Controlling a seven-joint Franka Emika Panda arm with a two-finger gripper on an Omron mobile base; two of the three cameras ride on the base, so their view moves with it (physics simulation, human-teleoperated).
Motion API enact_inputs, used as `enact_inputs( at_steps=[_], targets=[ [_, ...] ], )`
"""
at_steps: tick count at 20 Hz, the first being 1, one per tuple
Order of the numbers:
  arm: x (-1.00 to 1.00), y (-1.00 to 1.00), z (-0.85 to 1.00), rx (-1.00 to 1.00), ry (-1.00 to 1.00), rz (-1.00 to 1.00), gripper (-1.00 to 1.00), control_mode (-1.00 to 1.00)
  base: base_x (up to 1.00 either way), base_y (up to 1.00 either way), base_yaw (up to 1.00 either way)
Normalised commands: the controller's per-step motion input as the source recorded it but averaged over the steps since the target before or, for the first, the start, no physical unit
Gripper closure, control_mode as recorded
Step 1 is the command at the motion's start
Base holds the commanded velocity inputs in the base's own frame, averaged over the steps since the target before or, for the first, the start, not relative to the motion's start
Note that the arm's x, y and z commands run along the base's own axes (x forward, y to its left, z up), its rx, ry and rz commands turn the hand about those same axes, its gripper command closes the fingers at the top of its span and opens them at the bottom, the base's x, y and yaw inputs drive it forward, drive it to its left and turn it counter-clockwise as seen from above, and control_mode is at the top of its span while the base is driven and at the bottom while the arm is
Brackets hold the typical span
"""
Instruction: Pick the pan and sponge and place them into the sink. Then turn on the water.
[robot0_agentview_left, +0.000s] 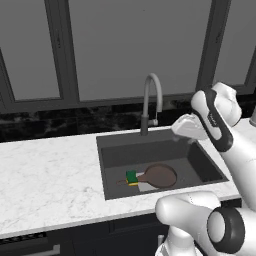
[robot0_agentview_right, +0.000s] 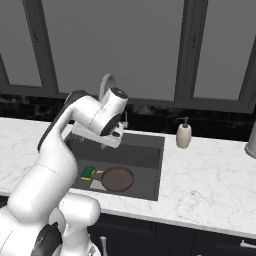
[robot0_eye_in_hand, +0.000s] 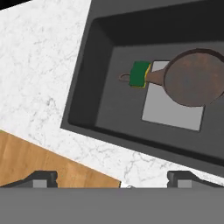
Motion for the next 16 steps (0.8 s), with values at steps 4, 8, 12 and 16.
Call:
enact_inputs(
  at_steps=[4, 8, 12, 16],
  targets=[
    [0.01, -0.59, 0.01, 0.26, 0.04, 0.00, -1.00, -1.00, 0.00, 0.00, 0.00],
    [0.06, -0.60, 0.00, 0.24, 0.06, 0.00, -1.00, -1.00, 0.00, 0.00, 0.00],
    [0.19, -0.29, -0.02, 0.20, 0.00, 0.00, -1.00, -1.00, 0.00, 0.00, 0.00],
    [0.14, 0.00, -0.13, 0.05, 0.00, 0.00, -1.00, -1.00, 0.00, 0.00, 0.00]
  ],
)
